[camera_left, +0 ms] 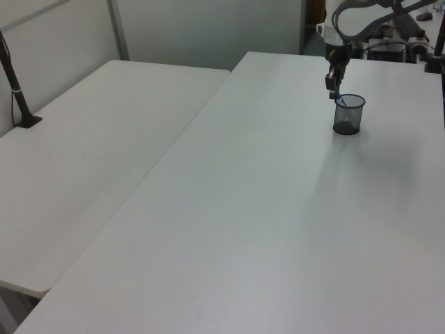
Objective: Remove the marker
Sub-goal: 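Close the gripper on the blue marker inside the cup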
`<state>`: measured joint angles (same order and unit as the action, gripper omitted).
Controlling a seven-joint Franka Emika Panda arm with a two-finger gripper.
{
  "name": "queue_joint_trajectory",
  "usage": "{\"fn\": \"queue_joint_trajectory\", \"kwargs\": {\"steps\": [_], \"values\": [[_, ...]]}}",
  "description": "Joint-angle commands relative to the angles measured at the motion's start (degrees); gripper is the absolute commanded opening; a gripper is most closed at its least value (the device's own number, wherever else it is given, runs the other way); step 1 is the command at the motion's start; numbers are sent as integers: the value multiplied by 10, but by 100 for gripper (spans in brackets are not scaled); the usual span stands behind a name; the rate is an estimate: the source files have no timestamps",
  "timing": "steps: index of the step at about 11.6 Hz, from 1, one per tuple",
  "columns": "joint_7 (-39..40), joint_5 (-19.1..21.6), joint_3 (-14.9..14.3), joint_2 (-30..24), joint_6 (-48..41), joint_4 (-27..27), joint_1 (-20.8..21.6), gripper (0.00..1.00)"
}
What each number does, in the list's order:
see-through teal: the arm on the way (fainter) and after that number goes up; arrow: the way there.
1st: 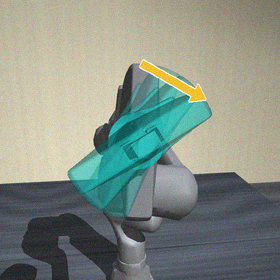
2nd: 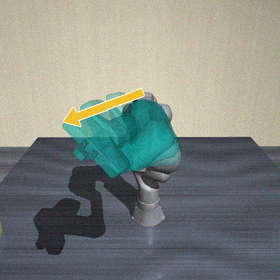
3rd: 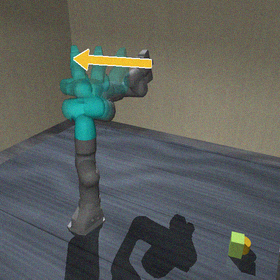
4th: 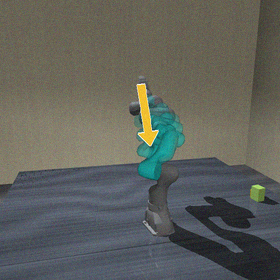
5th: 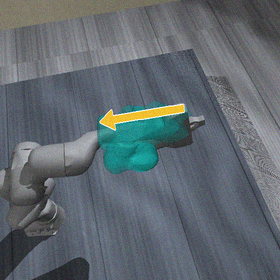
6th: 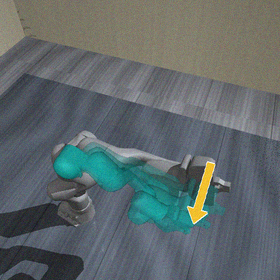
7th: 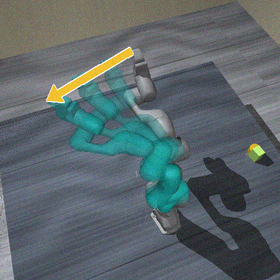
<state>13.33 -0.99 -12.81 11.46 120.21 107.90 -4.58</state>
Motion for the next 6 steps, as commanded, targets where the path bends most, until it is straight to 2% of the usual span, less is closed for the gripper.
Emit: {"fn": "queue_joint_trajectory", "kwargs": {"steps": [1, 3, 6], "values": [[23, -2, -4, -8, -47, -23, 5, 7], [24, 5, -6, -20, -85, -53, 6, 5], [26, 33, -8, -38, -108, -129, 6, 5]]}}
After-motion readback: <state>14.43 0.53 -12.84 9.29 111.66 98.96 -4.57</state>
